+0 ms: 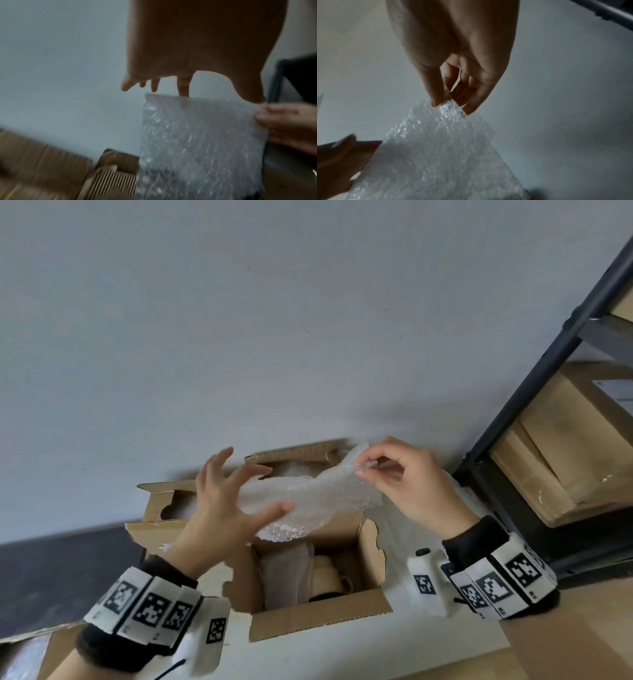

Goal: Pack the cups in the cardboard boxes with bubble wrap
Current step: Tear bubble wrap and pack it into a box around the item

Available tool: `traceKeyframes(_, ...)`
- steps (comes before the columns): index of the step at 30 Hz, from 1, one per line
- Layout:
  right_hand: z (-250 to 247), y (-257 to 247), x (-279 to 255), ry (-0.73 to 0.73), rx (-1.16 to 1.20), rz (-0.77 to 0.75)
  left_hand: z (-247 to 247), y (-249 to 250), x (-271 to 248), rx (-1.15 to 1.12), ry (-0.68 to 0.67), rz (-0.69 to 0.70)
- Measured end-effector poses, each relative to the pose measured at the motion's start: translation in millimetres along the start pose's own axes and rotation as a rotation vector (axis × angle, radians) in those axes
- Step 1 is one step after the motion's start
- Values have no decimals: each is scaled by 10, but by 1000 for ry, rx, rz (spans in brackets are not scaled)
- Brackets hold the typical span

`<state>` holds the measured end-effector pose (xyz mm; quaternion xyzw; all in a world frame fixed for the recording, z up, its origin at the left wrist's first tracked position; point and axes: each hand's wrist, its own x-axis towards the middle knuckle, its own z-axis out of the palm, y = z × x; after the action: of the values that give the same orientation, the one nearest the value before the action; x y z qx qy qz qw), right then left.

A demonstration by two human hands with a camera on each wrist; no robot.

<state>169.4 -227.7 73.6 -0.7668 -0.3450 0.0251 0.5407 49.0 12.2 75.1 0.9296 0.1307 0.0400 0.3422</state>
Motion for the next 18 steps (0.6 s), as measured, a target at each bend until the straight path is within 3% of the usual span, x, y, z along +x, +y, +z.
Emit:
traceKeyframes(2, 32, -104, 51, -20, -83, -71, 94, 55, -8, 186, -15, 130)
traceKeyframes(4, 53, -186, 81, 0, -202, -128, 160, 156, 4, 224, 81, 162)
traceKeyframes(6, 48, -243, 94, 9, -278, -159, 195, 191, 44, 136, 183, 99)
traceKeyframes(10, 92, -290, 14, -73, -227, -104, 180, 199, 180, 63, 172, -54)
traceKeyframes(15, 268, -245, -151, -153, -156, -69, 206, 222, 250, -411, 76, -193)
traceKeyframes(18, 369, -224, -216, -131, -124, -83, 164, 277, 201, -938, -173, -314)
